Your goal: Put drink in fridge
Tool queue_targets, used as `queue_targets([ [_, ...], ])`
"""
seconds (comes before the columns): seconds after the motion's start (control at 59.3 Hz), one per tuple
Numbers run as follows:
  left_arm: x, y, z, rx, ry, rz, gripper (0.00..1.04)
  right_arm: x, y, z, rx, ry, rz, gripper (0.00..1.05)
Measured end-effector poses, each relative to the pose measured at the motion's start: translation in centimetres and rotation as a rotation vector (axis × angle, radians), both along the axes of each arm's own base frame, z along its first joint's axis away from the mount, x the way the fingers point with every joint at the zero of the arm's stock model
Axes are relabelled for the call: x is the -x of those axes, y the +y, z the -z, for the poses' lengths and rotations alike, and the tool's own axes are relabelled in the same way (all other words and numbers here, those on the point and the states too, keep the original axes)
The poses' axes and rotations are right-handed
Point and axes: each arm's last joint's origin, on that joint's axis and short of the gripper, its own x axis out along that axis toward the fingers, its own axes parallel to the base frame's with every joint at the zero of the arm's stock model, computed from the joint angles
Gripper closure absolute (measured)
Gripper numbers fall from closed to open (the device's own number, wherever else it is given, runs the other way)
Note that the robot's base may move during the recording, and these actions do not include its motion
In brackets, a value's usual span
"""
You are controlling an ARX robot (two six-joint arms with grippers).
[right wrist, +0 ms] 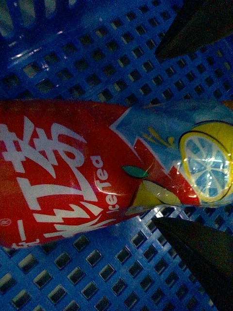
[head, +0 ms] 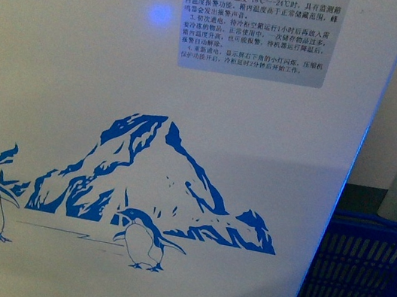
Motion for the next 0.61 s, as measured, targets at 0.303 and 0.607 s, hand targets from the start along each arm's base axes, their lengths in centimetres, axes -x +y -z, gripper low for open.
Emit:
queue_targets([
  [0.303, 0.0, 0.0, 0.0, 0.0, 0.0, 0.0, 0.08, -0.5, 0.0, 3.0, -0.016, 0.047, 0.001, 0.07],
  [0.607, 0.0, 0.0, 0.0, 0.0, 0.0, 0.0, 0.08, -0.1, 0.0, 2.8, -0.046, 0.039, -0.009, 0.49],
])
